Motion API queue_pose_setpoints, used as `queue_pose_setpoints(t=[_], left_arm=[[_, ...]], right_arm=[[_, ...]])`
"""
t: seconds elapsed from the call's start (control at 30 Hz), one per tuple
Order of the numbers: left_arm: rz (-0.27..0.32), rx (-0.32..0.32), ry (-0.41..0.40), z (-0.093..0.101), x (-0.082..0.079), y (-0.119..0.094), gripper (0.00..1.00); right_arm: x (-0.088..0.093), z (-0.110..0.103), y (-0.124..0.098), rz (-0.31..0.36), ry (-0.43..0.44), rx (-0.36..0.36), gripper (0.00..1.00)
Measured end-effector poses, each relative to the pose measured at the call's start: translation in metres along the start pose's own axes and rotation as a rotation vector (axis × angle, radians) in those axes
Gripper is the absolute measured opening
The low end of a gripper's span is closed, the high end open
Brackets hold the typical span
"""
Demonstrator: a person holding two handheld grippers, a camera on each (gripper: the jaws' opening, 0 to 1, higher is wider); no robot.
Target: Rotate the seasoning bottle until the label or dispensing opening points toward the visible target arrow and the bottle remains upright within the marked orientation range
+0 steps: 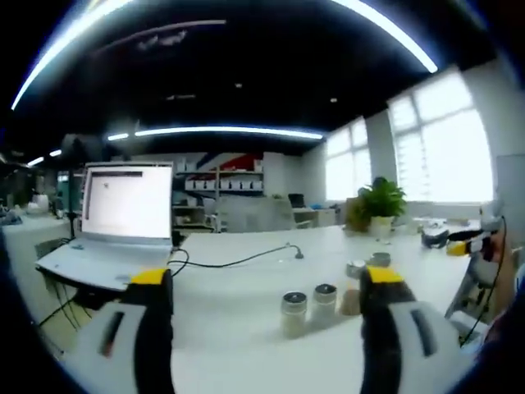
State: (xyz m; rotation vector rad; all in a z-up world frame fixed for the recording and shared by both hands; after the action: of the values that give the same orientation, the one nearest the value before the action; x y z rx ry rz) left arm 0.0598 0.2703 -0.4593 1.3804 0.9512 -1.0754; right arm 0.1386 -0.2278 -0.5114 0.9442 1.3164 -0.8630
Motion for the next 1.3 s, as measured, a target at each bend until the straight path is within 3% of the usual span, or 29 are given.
queue_pose_setpoints(t=[0.43, 0.57, 0.93, 1.3], left_arm=[[0.019, 0.021, 0.008, 0.000, -0.005, -0.007, 1.00], [0.020, 0.026, 0.000, 0.001, -0.005, -0.007, 1.00], [0.031, 0.046, 0.030, 0.009, -0.009, -0.002, 1.00], [0.024, 0.169, -0.059, 0.026, -0.004, 0.001, 1.00]], right_arm=[[-0.006, 0.006, -0.009, -0.013, 0.008, 0.032, 0.99], [-0.010, 0.009, -0.011, 0.020, 0.049, 0.037, 0.99], [-0.012, 0.020, -0.013, 0.032, 0.041, 0.071, 0.99], [-0.011, 0.019, -0.015, 0.026, 0.037, 0.069, 0.99]])
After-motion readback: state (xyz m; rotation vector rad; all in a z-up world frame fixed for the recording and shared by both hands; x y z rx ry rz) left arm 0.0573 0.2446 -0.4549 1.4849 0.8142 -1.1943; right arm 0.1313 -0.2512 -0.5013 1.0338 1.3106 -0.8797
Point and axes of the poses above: the point that each gripper's makers call its tool centre point, and the gripper's own axes: y roughly forward along the fingers, z roughly to its right, x roughly out of its underside, the point moved 8 cm from there along -y, roughly backward along the fingers, and after that the axes turned 13 degrees about z, right-handed, at the moved point
